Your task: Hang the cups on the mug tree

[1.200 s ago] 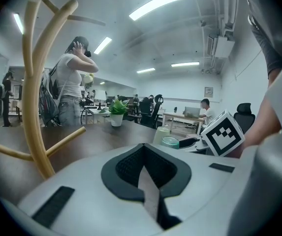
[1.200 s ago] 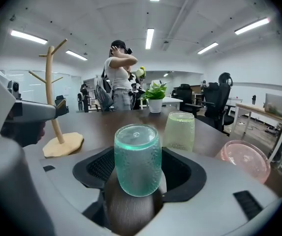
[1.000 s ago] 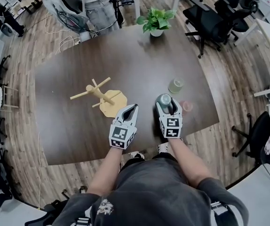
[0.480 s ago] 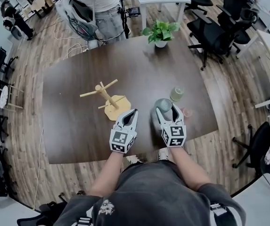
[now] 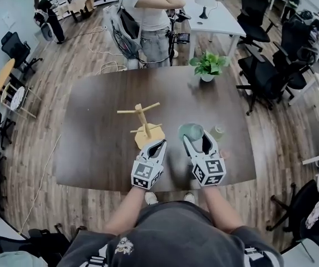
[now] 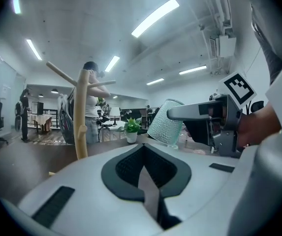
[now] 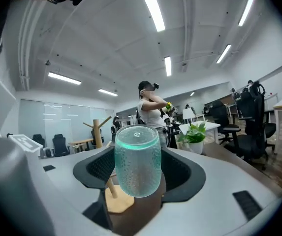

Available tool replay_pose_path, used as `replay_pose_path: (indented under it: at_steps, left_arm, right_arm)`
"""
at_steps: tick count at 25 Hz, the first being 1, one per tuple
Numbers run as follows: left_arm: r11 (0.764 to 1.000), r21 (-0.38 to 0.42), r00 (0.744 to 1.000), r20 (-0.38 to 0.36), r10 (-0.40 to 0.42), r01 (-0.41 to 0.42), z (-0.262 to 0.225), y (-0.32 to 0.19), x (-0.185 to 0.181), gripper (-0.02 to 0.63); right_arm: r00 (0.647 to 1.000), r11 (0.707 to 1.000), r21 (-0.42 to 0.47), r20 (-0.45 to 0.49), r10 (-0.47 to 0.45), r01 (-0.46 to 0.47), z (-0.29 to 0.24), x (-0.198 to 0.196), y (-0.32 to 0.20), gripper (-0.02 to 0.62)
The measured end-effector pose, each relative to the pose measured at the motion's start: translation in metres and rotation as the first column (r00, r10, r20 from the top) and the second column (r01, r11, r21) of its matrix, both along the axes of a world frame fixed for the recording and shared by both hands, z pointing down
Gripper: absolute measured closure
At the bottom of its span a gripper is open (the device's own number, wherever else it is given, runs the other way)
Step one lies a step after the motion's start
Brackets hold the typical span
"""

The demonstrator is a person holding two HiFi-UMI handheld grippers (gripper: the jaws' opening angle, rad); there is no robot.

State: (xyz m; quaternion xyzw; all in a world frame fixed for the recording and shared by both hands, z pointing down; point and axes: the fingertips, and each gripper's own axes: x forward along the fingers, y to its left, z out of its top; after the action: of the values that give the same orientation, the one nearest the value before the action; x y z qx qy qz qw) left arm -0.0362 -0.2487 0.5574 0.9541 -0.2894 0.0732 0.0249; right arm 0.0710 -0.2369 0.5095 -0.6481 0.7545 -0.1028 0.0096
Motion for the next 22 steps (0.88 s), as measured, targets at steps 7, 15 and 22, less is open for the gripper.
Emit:
replay_pose_path:
  at_steps: [7,15,22]
  left_arm:
    - [0.997,0.022,0.997,0.001,-0.079,0.079,-0.003,0.005,-0.027,0.606]
    - [0.988,0.029,0.989,-0.01,-0.15,0.15,-0.005,0.006,-0.059,0.606]
    - [0.976,0.036,0.977,0.005,-0.215,0.215,-0.002,0.01,-0.084,0.606]
  right_arm:
    - [0.991,0.994,0.079,0.11,-0.081,0.072,-0.045,-0.016,-0.02,0.287]
    - [0.962,0.976,0.186,0.224,-0.157,0.116,-0.097,-0.033,-0.043,0.288]
    - [0.937,0.962,0.231,0.281,-0.206,0.142,-0.119,-0.039,-0.062,0.288]
